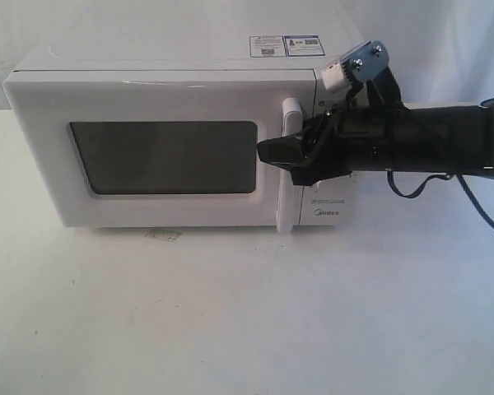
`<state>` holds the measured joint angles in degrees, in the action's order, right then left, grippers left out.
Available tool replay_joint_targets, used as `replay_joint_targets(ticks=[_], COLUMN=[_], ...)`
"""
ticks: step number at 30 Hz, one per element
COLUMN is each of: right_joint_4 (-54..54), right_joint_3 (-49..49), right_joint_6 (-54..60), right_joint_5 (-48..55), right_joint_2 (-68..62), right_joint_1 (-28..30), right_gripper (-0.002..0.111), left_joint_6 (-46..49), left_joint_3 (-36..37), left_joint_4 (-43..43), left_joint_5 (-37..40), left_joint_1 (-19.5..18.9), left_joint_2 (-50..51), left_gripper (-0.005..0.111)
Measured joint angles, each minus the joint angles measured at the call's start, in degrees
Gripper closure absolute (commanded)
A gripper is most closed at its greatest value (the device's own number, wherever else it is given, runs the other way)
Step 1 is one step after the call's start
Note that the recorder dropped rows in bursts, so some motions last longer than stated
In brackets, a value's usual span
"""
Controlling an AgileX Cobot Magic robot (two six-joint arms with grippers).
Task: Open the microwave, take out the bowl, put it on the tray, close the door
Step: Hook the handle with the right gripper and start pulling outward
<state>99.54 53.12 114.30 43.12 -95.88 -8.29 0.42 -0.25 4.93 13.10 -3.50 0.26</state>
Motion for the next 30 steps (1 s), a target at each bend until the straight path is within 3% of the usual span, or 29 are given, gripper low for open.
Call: replay_joint_targets(ticks=[5,11,12,25,27,30], right_joint_4=[-0.35,-0.24,-0.14,-0.03,-0.03,-0.03], right_joint_3=[0.23,0.23,0.23,0.35,0.45,0.45], right_joint_6=[-2.2,-2.71,-2.71,-3.71,-3.79,-4.05], right_joint_5=[-1.19,-1.4,-1.4,-3.83,-4.16,-4.26], right_joint_2=[0.13,0.13,0.13,0.17,0.17,0.17], right_joint_1=[-0.25,-0.25,-0.25,-0.47,-0.69,-0.8], right_gripper=[0.075,0.107,0.108,0.107,0.101,0.082], left_joint_6=[0.0,0.0,0.0,0.0,0.0,0.0], left_joint_3=[0.0,0.0,0.0,0.0,0.0,0.0], left_joint_4=[0.0,0.0,0.0,0.0,0.0,0.0], left_joint_5=[0.0,0.0,0.0,0.0,0.0,0.0], left_joint_1=[0.0,0.0,0.0,0.0,0.0,0.0], left_joint_2=[0.0,0.0,0.0,0.0,0.0,0.0], left_gripper=[0.107,0.107,0.107,0.107,0.107,0.107])
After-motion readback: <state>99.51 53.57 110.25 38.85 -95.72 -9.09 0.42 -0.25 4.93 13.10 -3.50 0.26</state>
